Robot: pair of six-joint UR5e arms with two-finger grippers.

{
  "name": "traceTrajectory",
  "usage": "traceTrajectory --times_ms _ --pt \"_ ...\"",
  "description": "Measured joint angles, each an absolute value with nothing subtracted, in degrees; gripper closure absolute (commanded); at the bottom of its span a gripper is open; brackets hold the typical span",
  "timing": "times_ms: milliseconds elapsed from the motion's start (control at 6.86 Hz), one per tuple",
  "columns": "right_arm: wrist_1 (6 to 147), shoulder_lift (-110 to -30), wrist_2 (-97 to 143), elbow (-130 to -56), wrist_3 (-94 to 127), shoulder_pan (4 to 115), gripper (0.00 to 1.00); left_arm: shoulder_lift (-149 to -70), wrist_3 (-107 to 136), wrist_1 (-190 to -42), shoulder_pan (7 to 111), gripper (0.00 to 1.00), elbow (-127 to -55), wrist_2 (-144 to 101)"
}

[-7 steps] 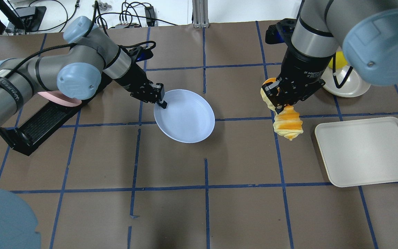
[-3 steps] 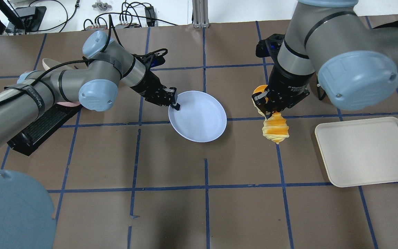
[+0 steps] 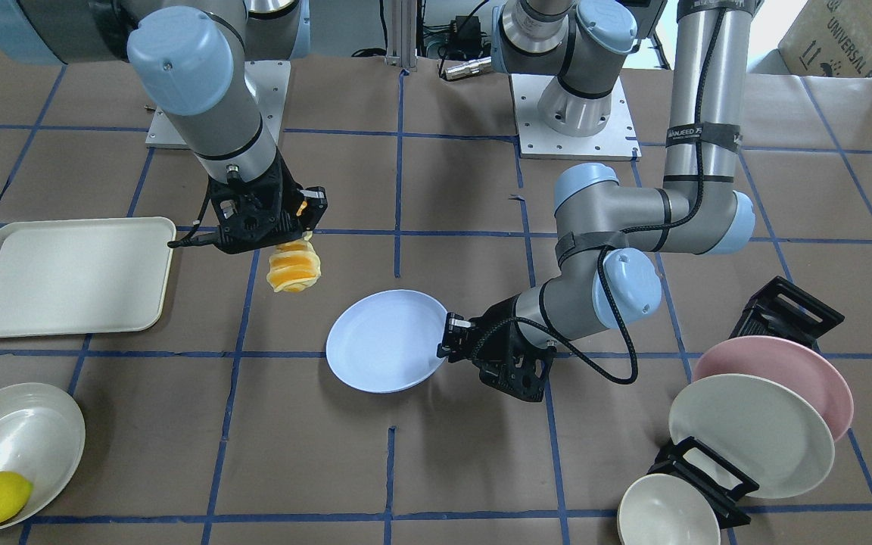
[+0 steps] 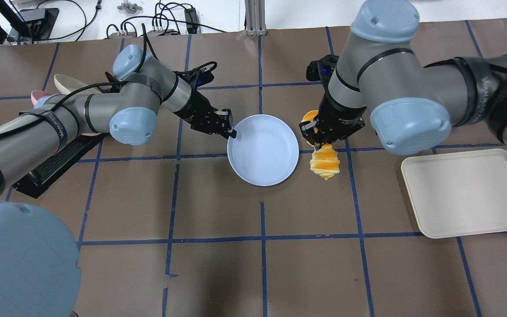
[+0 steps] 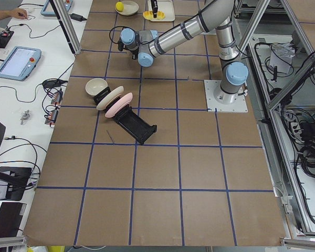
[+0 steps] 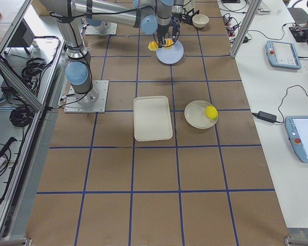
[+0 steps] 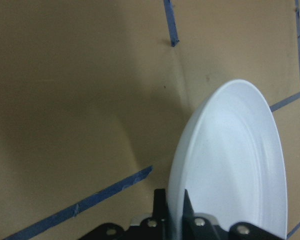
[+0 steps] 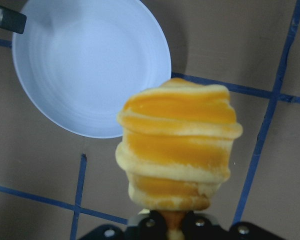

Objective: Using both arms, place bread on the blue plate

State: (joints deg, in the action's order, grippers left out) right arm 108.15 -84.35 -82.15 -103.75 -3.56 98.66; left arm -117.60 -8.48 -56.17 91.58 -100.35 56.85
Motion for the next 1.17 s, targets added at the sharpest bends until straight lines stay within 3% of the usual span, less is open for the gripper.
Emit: traceTrajectory --times_ms 438,1021,1167 --pt "115.13 -80.69 -80.81 -104.02 0.49 101.33 0.99 -113.41 -4.89 -56.72 89.55 0.00 -99.37 61.01" --pt "133.34 -67.98 -79.67 -103.65 6.52 105.09 0.99 -98.63 -5.32 -79.15 84.99 0.00 -94.01 84.75" --pt "134.80 -66.50 -79.66 -103.60 7.01 105.74 0.89 -96.86 -5.35 -85.46 85.09 0.00 -90.47 89.49"
